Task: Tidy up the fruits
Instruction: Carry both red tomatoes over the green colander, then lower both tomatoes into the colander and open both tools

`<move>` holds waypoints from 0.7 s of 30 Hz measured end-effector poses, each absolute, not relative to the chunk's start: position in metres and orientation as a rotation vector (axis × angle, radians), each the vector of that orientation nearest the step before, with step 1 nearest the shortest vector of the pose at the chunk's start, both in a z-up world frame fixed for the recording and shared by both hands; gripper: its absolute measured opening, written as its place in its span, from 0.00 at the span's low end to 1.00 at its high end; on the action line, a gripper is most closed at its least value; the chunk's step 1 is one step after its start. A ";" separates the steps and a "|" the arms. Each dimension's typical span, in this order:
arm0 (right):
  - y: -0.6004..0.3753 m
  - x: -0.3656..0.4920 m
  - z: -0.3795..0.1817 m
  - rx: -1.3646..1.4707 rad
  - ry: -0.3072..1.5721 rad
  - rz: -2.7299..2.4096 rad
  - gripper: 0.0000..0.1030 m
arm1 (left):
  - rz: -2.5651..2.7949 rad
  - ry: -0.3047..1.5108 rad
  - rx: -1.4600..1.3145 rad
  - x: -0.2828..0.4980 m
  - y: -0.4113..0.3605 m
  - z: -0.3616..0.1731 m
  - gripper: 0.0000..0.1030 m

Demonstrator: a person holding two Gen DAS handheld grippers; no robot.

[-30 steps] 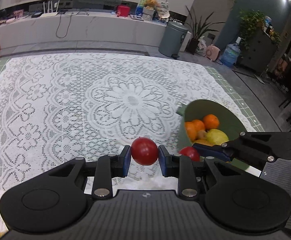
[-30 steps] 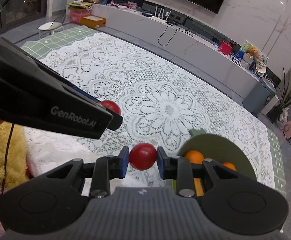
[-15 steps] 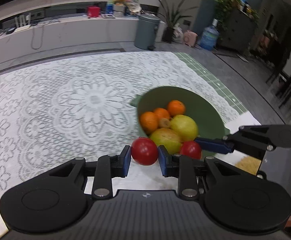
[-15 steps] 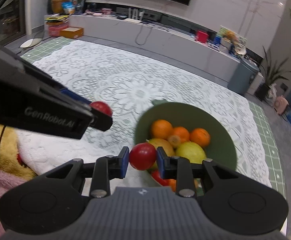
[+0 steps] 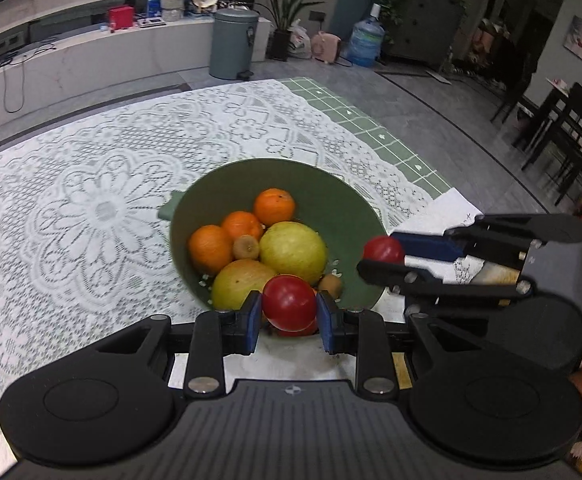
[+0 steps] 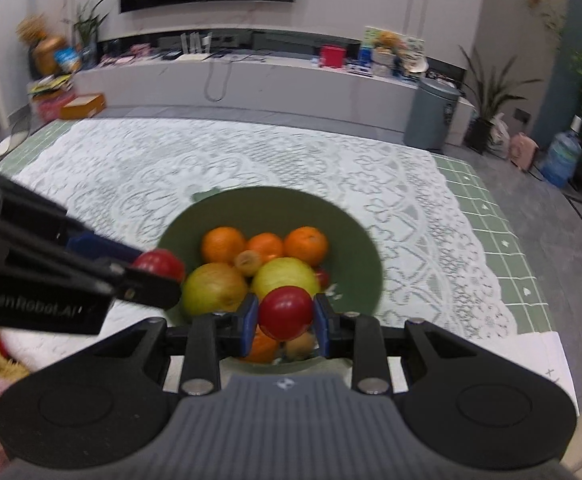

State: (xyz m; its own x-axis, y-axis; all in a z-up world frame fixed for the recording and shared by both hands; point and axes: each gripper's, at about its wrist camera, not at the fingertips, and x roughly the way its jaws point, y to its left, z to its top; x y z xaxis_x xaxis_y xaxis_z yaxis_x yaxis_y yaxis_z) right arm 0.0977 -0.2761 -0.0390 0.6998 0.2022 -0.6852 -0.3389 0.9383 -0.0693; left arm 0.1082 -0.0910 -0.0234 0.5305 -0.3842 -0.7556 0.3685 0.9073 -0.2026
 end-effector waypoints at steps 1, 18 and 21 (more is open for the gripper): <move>-0.279 0.101 -0.039 -0.193 0.735 0.297 0.25 | -0.455 0.911 -0.016 0.111 -0.094 -0.024 0.31; -0.301 0.184 -0.055 -0.414 0.803 0.508 0.26 | -0.518 1.036 -0.007 0.160 -0.129 -0.047 0.31; -0.295 0.192 -0.059 -0.546 0.821 0.597 0.26 | -0.511 1.055 -0.003 0.165 -0.132 -0.049 0.31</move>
State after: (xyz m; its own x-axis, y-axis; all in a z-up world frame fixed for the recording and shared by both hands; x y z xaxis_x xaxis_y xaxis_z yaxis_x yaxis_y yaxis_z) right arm 0.1915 -0.2952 -0.0590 0.5392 0.2729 -0.7967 -0.6735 0.7077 -0.2134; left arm 0.1650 -0.1315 -0.0495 0.3883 -0.4031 -0.8287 0.4007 0.8836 -0.2421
